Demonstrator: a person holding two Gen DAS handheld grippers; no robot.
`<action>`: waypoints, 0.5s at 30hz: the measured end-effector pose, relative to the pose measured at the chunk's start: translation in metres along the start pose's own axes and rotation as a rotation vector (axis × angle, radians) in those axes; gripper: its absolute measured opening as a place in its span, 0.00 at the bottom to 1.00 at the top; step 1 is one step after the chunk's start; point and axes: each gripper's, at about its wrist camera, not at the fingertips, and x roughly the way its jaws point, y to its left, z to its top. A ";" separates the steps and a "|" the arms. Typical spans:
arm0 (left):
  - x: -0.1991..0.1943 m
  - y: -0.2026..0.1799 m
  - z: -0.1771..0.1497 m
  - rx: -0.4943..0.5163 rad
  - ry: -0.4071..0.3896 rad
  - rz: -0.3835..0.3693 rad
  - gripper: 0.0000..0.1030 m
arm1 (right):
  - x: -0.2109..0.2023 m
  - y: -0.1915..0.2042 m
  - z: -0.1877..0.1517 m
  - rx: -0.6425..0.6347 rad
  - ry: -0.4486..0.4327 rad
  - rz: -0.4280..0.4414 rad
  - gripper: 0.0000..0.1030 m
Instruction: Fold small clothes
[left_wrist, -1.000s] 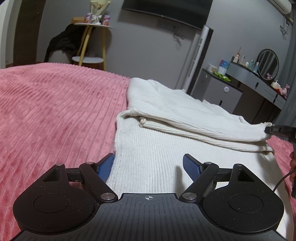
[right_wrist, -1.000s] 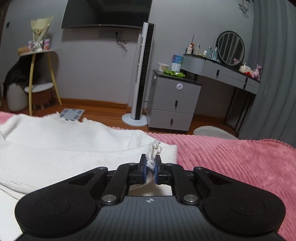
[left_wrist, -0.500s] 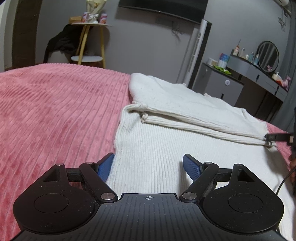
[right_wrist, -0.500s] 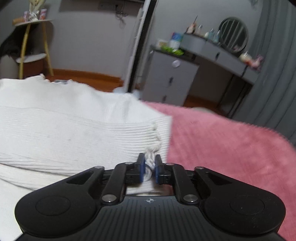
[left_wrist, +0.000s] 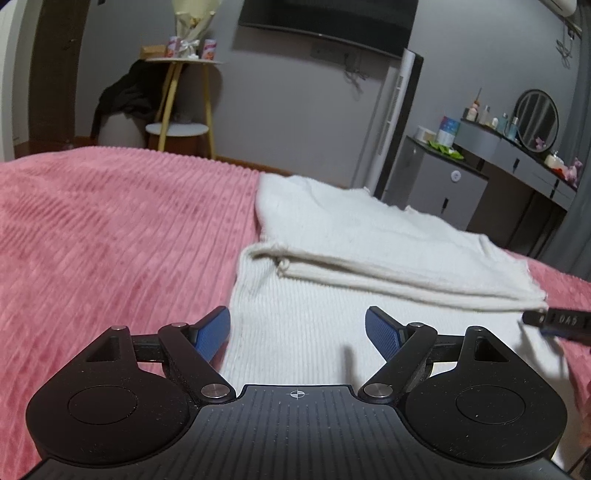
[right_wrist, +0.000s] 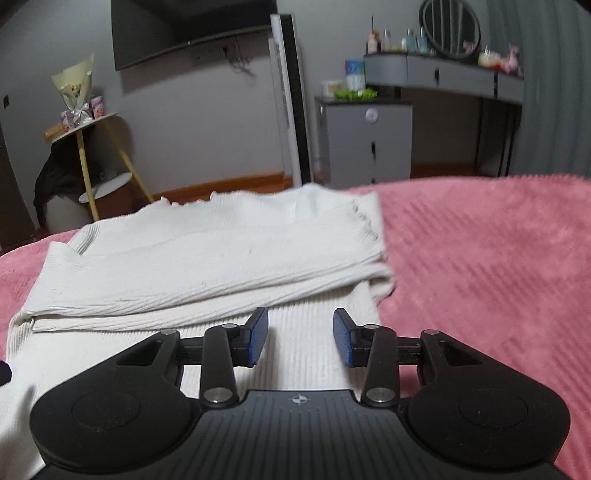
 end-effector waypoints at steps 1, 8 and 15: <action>0.000 0.000 0.003 -0.017 -0.002 -0.007 0.83 | 0.002 -0.001 0.001 0.016 0.009 0.013 0.32; 0.040 0.005 0.033 -0.211 0.042 -0.140 0.83 | 0.019 -0.031 0.010 0.290 0.058 0.139 0.32; 0.096 0.026 0.040 -0.454 0.120 -0.222 0.81 | 0.049 -0.059 0.017 0.569 0.111 0.261 0.32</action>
